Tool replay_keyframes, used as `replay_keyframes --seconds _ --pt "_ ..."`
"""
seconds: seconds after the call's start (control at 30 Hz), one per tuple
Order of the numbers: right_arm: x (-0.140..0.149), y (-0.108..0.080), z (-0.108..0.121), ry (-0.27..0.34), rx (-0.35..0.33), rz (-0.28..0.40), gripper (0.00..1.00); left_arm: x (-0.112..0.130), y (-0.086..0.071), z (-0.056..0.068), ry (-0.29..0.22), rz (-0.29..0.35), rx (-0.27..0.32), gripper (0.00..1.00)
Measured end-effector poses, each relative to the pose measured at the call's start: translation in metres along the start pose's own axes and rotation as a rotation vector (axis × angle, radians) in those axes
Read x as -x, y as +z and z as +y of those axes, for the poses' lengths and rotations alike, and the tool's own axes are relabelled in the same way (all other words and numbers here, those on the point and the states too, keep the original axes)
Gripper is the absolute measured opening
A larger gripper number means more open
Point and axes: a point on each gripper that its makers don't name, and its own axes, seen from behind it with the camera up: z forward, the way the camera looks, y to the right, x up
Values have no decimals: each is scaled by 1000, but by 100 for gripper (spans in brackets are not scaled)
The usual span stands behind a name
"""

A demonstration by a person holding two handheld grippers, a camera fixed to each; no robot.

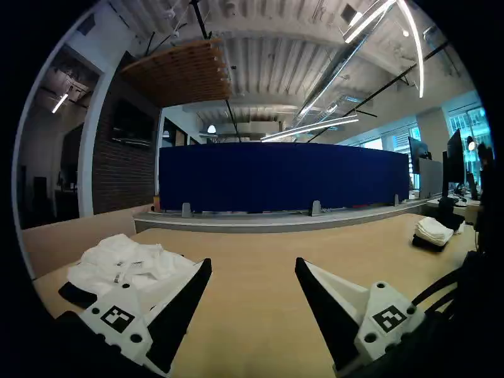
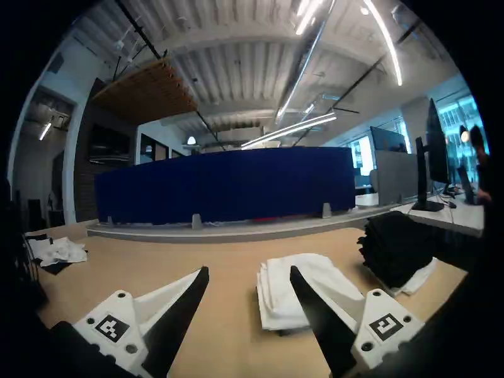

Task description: Fold towel

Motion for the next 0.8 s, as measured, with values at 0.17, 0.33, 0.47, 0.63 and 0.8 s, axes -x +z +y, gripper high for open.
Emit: replay_keyframes --seconds 0.17,0.33,0.47,0.63,0.8 --pt "2 -1 -4 -23 0 1 100 0 0 0 0 0 0 99" --pt "2 -3 -7 -55 2 9 99 -1 0 0 0 0 0 99" --pt "1 -3 -7 -71 11 10 100 -1 0 0 0 0 0 99" --pt "1 -2 -4 -72 18 9 100 -1 -1 0 0 0 0 99" --pt "2 -2 -4 -73 18 9 100 -1 -1 0 0 0 0 99"
